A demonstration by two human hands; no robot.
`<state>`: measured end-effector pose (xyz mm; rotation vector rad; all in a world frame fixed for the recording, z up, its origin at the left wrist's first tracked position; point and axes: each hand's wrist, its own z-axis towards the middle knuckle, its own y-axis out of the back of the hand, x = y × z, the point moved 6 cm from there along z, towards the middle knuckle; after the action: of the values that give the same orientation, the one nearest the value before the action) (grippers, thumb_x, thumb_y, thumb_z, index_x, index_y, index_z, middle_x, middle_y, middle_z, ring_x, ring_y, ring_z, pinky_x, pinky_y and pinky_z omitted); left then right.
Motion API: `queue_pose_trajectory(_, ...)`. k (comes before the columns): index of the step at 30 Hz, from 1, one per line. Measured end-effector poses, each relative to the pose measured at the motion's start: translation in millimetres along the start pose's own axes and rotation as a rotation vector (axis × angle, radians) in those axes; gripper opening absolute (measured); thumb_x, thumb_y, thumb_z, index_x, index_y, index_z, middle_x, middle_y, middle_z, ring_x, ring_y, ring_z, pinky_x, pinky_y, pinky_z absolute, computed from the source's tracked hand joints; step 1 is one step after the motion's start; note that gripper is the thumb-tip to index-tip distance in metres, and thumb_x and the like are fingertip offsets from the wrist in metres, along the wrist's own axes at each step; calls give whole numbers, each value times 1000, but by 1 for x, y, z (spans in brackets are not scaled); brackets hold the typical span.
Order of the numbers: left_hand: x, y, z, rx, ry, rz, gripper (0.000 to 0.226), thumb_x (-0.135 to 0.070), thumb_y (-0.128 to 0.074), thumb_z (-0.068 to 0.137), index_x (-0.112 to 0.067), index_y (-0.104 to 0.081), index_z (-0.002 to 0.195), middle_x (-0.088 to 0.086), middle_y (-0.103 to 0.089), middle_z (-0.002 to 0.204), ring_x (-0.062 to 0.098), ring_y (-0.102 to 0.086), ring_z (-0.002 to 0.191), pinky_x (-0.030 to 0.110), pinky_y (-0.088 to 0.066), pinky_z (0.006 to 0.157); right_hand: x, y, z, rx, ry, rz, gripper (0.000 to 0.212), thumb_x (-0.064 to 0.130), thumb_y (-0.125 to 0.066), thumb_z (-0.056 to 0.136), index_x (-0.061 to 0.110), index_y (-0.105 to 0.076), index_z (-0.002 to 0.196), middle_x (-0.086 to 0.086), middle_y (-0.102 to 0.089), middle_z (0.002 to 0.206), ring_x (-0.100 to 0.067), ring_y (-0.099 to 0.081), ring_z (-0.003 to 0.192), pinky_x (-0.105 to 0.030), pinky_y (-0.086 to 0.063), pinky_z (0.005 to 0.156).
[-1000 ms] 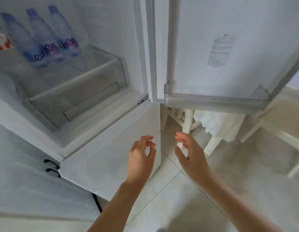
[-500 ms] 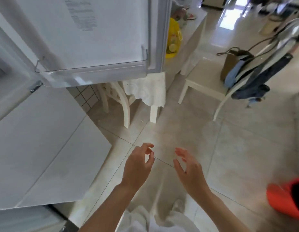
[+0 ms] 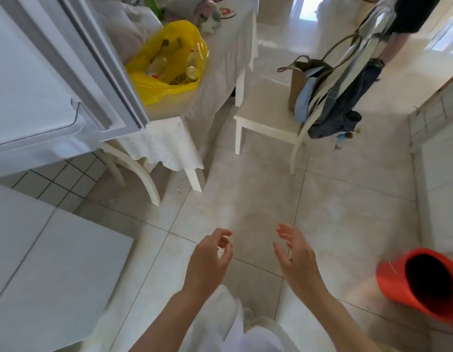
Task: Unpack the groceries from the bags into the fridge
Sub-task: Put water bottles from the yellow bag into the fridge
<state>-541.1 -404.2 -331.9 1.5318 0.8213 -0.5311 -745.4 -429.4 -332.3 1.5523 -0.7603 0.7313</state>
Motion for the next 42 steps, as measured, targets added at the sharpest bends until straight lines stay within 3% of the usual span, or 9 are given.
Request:
queue_pose_trajectory(9,-13,12,130,-76,36,-3,18,-15,-61,89,-24,-62,104,-10,-68,82,4,-63,79,23,-51,75,0,13,138,26,17,-27,41,11,-60,90,13,-49,129,1,-59,113,-12,-57,104,-27,-45,92)
queue_pose_trajectory(24,-17,65,361,-188,144,-107,18,-11,-59,89,-23,-63,103,-13,-67,83,-1,-61,80,28,-55,77,88,-13,402,127,251,-105,37,12,-61,90,6,-53,125,-3,-61,113,-14,-59,103,-33,-50,93)
queue_pose_trajectory(29,-9,79,422,-258,229,-120,17,-14,-59,88,-23,-63,101,-13,-66,82,0,-62,82,31,-55,78,119,-33,487,210,330,-105,35,14,-61,90,10,-53,124,8,-56,109,-8,-56,102,-26,-45,91)
queue_pose_trajectory(37,-1,100,523,-413,359,-119,16,-14,-62,89,-27,-60,97,-14,-65,84,2,-62,81,36,-57,76,163,-75,628,439,469,-169,37,19,-58,92,14,-51,128,1,-60,123,-10,-56,113,-18,-37,90)
queue_pose_trajectory(42,3,120,576,-526,465,-112,13,-15,-60,89,-23,-61,99,-6,-65,87,11,-61,83,39,-56,76,199,-106,700,566,606,-187,33,17,-58,92,10,-53,124,-1,-59,121,-14,-57,110,-21,-38,88)
